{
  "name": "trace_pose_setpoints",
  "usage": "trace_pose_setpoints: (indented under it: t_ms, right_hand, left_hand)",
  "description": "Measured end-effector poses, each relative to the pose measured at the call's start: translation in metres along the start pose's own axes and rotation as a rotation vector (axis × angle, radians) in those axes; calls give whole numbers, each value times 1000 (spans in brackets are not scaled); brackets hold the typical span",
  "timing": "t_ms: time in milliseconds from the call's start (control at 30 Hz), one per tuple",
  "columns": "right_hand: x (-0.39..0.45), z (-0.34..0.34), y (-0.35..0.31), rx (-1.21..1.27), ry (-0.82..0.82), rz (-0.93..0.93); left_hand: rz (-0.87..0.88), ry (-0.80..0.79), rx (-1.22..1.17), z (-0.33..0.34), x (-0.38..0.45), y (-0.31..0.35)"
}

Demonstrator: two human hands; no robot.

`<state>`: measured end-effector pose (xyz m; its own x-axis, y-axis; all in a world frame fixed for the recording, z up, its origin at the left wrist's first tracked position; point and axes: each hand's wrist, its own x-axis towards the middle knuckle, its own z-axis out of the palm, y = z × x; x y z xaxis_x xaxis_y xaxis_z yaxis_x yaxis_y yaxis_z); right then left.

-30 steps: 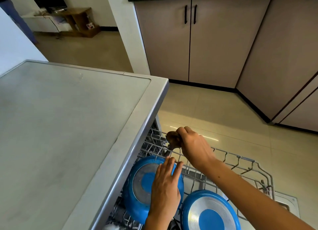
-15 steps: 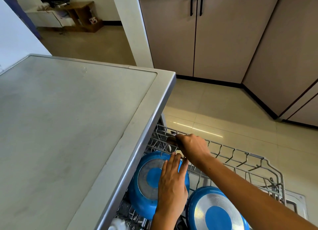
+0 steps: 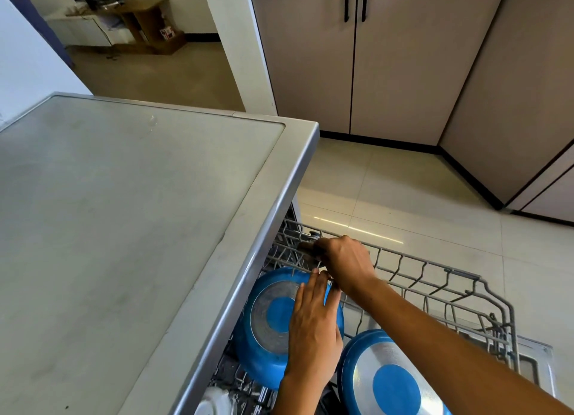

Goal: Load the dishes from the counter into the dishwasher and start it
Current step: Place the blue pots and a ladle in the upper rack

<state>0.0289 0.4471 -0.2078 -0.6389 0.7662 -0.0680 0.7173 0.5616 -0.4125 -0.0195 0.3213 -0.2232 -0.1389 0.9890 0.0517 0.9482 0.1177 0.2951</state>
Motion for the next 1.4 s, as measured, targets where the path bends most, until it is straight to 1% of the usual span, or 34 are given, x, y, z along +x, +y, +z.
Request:
trace_pose_setpoints:
  t_ms: [133,333,600,733,933,1133,1200,1267,1333,1400]
  right_hand:
    - [-1,2,-1,-3,12,-9]
    - [4,-3,-2,-88,59,59]
    - [3,5,3,5,36,78]
    - [1,9,5,22,35,34]
    - [-8,10,13,175,123,49]
    - [-43,-3,13,366,314,95]
    - [-63,-13,11,418,352,128]
    - [-88,-28,5,497,357,160]
    - [-117,-46,-9,577,323,168]
    - [-149,-65,-27,588,282,149]
  left_hand:
    - [-4,9,-1,1,0,1]
    - [1,14,-14,3,0,0]
    - [5,9,-17,4,0,-1]
    - [4,13,-24,4,0,-1]
    - [10,27,-23,6,0,-3]
    - [32,9,-14,1,-2,-7]
    - [15,5,-17,-8,-6,-4]
    - [-42,38,-40,-28,-19,4]
    - [-98,81,-105,-62,-45,21]
    - [-104,119,-121,-99,-82,37]
